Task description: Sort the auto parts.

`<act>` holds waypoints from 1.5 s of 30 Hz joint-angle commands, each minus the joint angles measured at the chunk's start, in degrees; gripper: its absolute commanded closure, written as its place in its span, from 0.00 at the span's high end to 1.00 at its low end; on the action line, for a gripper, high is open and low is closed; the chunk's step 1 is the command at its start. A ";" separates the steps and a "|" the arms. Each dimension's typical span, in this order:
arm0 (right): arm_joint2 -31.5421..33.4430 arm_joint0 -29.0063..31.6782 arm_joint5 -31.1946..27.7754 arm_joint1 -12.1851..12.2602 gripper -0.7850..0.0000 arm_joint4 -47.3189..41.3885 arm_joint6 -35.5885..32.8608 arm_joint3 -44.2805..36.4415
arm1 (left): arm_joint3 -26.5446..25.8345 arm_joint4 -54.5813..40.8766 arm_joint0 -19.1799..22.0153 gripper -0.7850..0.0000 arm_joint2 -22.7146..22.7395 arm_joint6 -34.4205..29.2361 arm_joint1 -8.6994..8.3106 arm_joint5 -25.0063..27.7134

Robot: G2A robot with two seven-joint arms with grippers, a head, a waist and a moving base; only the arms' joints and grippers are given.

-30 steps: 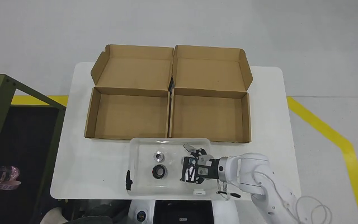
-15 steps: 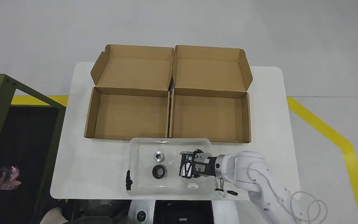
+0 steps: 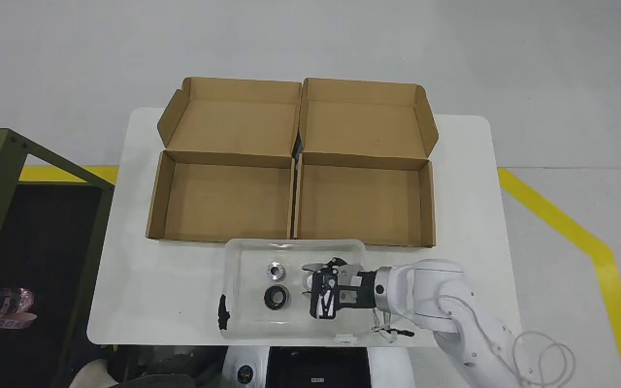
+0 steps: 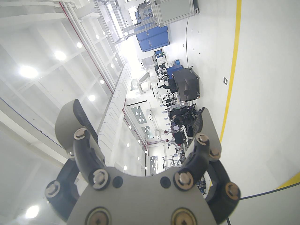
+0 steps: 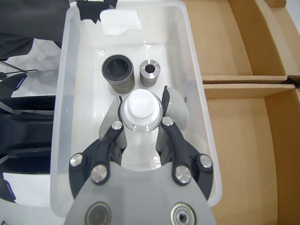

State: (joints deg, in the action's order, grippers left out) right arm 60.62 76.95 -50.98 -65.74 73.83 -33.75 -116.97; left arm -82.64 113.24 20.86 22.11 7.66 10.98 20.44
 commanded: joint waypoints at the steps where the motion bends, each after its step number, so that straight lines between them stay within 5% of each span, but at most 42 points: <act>1: 0.42 -0.14 -0.33 0.12 0.00 -0.09 1.78 -0.20 | 0.00 0.00 0.00 1.00 0.00 0.00 0.00 0.00; 22: 4.95 -3.28 -0.19 0.98 0.00 -1.36 18.38 0.02 | 0.00 0.00 0.00 1.00 0.00 0.00 0.00 0.00; 45: 3.27 -14.16 3.85 0.31 0.00 -6.82 20.26 12.90 | 0.00 0.00 0.00 1.00 0.00 0.00 0.00 0.00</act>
State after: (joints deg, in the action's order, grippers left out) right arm 64.15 63.49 -47.47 -65.35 67.25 -13.16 -104.89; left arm -82.64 113.24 20.86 22.11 7.66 10.98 20.44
